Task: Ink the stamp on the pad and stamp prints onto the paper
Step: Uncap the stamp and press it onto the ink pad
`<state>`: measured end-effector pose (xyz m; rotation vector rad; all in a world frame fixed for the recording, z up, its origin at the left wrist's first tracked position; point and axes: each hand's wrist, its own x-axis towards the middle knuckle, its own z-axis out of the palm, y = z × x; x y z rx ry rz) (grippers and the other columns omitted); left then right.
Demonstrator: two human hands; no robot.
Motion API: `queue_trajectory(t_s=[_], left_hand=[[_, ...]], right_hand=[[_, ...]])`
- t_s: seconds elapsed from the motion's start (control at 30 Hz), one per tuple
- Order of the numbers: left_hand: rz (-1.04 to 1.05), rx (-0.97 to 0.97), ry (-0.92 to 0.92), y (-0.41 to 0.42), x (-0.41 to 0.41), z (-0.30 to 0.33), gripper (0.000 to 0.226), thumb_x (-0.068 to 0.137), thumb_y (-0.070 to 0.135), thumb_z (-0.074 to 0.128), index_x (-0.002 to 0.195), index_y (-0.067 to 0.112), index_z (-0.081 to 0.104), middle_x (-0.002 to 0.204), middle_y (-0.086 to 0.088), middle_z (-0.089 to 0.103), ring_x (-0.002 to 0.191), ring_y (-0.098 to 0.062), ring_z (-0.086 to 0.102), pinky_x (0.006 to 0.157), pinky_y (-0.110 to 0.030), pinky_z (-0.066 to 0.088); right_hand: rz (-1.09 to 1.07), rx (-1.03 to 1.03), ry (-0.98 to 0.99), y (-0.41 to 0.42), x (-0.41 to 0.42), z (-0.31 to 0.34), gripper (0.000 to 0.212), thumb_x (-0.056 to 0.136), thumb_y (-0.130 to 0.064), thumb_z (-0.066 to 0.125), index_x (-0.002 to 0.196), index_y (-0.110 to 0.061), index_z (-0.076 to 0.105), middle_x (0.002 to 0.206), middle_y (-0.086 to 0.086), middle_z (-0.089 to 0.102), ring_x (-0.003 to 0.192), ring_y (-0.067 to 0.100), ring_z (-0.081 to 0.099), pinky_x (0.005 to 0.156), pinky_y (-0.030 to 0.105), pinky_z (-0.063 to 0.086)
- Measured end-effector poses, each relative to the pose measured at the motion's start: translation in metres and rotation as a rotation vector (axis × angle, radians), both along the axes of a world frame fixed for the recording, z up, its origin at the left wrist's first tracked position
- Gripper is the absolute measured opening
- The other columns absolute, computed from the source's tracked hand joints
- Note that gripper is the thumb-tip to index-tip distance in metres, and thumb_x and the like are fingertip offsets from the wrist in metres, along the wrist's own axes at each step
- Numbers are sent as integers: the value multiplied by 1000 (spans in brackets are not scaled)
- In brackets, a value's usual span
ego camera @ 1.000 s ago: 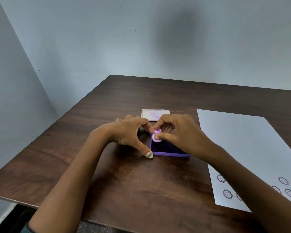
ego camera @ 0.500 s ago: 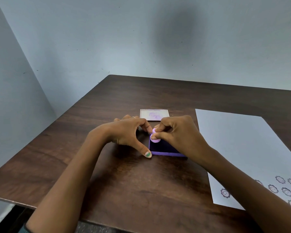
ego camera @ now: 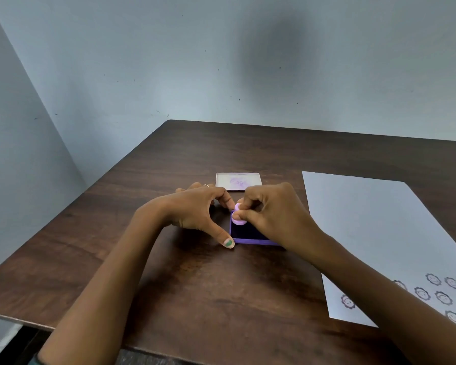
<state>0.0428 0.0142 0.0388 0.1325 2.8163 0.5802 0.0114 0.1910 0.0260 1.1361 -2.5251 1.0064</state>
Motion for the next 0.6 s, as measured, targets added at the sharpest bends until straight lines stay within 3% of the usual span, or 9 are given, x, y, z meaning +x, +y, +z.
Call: queue_trajectory(t_s=[0.43, 0.6], left_hand=[[11, 28, -14, 1, 0, 1, 60, 57, 52, 82, 106, 43, 49, 117, 11, 48, 114, -12, 34, 104, -43, 31], [4, 32, -14, 2, 0, 1, 51, 57, 51, 83, 93, 46, 46, 117, 10, 48, 114, -12, 33, 104, -42, 31]], right_hand=[[13, -7, 1, 1, -3, 1, 16, 72, -20, 75, 73, -5, 68, 76, 6, 73, 69, 15, 64, 64, 30, 50], [46, 41, 74, 0, 1, -2, 17, 74, -19, 73, 70, -5, 66, 73, 10, 72, 65, 19, 62, 61, 32, 49]])
